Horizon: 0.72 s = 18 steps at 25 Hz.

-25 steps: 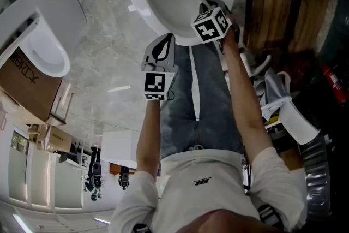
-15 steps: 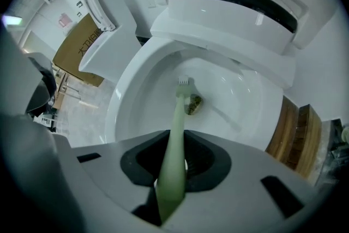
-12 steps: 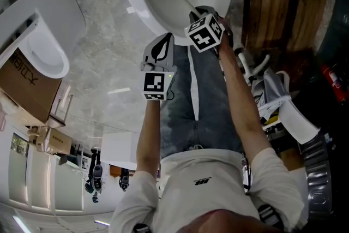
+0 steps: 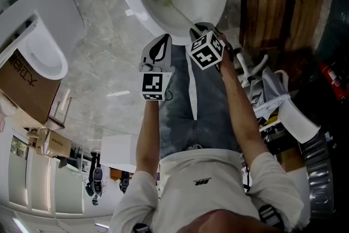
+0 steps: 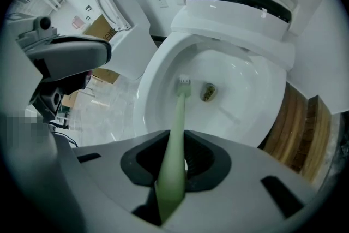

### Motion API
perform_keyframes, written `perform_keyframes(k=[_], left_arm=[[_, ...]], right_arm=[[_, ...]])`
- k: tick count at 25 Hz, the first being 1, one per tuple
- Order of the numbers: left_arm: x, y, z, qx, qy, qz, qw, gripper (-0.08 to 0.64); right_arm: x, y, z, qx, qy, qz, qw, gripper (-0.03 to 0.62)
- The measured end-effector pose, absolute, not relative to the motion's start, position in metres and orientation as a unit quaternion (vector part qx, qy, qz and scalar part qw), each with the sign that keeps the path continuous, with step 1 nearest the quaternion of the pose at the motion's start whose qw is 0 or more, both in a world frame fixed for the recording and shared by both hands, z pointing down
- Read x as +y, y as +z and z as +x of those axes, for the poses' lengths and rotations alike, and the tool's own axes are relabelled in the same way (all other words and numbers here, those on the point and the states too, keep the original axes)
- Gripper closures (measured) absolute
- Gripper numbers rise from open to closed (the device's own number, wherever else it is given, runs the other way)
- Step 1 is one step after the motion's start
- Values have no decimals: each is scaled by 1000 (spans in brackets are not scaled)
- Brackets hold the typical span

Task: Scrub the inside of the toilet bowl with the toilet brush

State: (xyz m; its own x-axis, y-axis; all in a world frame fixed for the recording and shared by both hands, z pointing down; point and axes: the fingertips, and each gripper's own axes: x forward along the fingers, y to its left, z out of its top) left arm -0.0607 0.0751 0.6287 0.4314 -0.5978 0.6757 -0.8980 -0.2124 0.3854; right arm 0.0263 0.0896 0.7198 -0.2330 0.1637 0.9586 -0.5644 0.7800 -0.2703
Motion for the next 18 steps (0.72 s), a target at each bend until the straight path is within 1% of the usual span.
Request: perform_keyframes(k=[8,18], left_arm=[[75,627,-55,-493,198,758,380,551],[73,630,-46,-480,206,763,381,551]], right_arm=[[123,712,52,-706,310,132,623,531],[150,719,83,-659,348,169,645,531]])
